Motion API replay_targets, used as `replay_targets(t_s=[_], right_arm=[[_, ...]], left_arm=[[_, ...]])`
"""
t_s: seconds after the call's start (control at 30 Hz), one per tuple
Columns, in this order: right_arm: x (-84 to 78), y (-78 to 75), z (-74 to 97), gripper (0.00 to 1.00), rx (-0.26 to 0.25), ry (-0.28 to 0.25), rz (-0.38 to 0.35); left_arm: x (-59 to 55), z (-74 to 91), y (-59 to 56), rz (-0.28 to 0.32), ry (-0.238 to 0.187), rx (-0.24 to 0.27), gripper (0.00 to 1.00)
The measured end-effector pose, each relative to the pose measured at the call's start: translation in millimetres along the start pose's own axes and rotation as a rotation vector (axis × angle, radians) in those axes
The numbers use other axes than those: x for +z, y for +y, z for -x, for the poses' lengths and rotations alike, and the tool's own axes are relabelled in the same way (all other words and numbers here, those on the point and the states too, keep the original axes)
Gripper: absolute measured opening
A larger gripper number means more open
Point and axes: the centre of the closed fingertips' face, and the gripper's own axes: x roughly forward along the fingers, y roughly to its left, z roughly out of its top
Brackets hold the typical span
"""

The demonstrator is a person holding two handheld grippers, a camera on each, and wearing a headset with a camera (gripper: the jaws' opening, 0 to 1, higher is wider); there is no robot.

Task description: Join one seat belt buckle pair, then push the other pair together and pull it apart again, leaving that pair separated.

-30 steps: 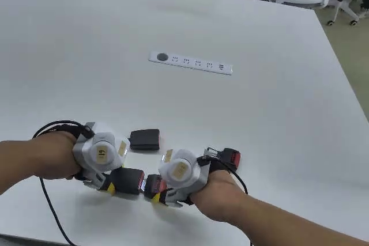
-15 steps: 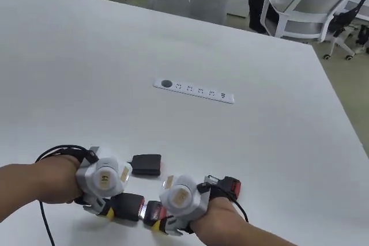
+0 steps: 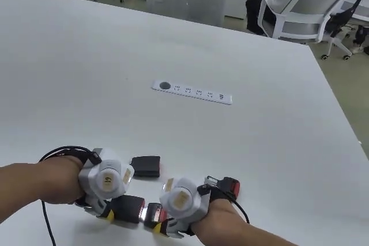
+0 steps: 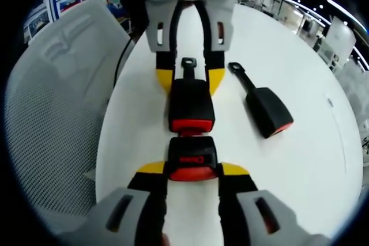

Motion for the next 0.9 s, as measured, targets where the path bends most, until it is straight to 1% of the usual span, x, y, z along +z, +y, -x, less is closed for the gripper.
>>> replay_targets(t_s=[0.13,0.2,0.27,0.33,0.43,0.47,0.53,0.57,0.6,0.67,0.7,0.73,0.77,0.8,0.83,0.87,0.9], right_arm=[[0.3,-0.3,-0.1,0.33,0.001,0.008,-0.011],[0.5,0.1,-0.3,0.34,0.001,0.014,-0.018],[0.5,-0.4,-0.6,0.34,0.003,0.021,-0.023],[-0.1,-0.5,-1.0,0.34,0.007,0.027,-0.014],[-0.6,-0.8,-1.2,0.34,0.006,0.032,-0.011],[-0.6,-1.0,-1.2,0.35,0.004,0.032,-0.012],[0.3,-1.2,-0.8,0.35,-0.001,0.028,-0.012],[1.0,-0.9,0.0,0.35,-0.004,0.027,-0.019],[2.0,-0.5,0.6,0.35,-0.007,0.026,-0.014],[4.9,-0.7,3.8,0.36,-0.017,0.017,-0.005],[9.5,-0.3,6.8,0.35,-0.018,-0.004,-0.022],[13.8,-0.6,9.2,0.35,-0.021,-0.023,-0.033],[16.1,-0.7,12.1,0.36,-0.022,-0.028,-0.037],[20.3,-1.0,16.3,0.36,-0.027,-0.043,-0.041],[23.6,-1.6,18.8,0.36,-0.031,-0.058,-0.046],[28.6,-2.3,23.3,0.36,-0.031,-0.079,-0.052],[29.9,-2.7,24.9,0.36,-0.033,-0.084,-0.051]], left_arm=[[-0.1,-0.1,0.1,0.007,-0.002,0.004,0.31],[0.1,-0.4,0.4,0.024,0.008,0.005,0.32],[0.0,-0.6,0.8,0.026,0.011,0.004,0.32],[0.0,-0.6,0.4,0.036,0.015,0.006,0.32],[-1.1,-0.1,1.6,0.069,0.021,0.020,0.33],[-1.7,0.1,1.4,0.095,0.024,0.028,0.33],[-3.4,0.9,0.4,0.117,0.030,0.029,0.33],[-3.9,1.4,-0.5,0.154,0.027,0.030,0.33],[-2.6,3.1,0.4,0.170,0.015,0.032,0.33],[1.1,8.3,0.8,0.183,0.000,0.038,0.33],[4.2,11.2,0.8,0.184,-0.014,0.041,0.32],[9.5,15.4,1.0,0.192,-0.038,0.044,0.32],[13.6,18.7,1.7,0.201,-0.056,0.047,0.32],[18.0,23.9,4.3,0.201,-0.072,0.058,0.33],[20.6,26.8,6.7,0.202,-0.082,0.070,0.36],[23.1,30.5,11.1,0.205,-0.091,0.086,0.36],[25.2,33.3,12.9,0.209,-0.097,0.084,0.34]])
